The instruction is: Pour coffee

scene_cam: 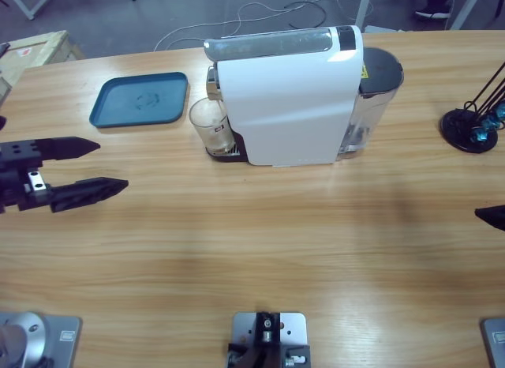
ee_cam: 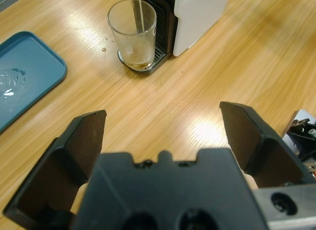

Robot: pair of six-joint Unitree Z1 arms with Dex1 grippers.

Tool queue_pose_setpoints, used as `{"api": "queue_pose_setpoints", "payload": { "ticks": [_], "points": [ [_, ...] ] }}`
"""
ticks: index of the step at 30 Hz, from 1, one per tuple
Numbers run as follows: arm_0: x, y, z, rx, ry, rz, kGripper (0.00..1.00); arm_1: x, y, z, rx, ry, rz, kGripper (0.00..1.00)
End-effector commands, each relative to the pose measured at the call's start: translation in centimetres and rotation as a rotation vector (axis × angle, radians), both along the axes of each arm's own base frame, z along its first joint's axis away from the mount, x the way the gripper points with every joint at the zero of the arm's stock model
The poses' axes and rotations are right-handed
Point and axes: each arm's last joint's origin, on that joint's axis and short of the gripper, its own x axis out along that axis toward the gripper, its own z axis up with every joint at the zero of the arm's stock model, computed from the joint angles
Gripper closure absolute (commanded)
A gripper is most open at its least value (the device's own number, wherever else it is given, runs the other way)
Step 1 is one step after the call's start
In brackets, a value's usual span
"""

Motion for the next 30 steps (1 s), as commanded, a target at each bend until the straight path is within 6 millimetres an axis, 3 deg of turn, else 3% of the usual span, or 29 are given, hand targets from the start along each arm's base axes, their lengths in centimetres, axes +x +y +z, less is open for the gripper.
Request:
{"api": "queue_pose_setpoints", "payload": {
  "ticks": [1, 26, 30],
  "points": [
    [-0.71, 0.07, -0.68, -0.009, 0.031, -0.038, 0.0, 0.1, -0.07, -0.27, -0.022, 0.018, 0.003, 0.0],
    [0.0, 0.01, -0.7, 0.019, 0.024, 0.003, 0.0, 0.17, -0.03, -0.25, -0.024, 0.018, 0.001, 0.0],
    [0.03, 0.62, 0.14, -0.025, -0.029, 0.041, 0.0, 0.19, -0.01, -0.27, -0.025, 0.019, 0.001, 0.0]
  ]
}}
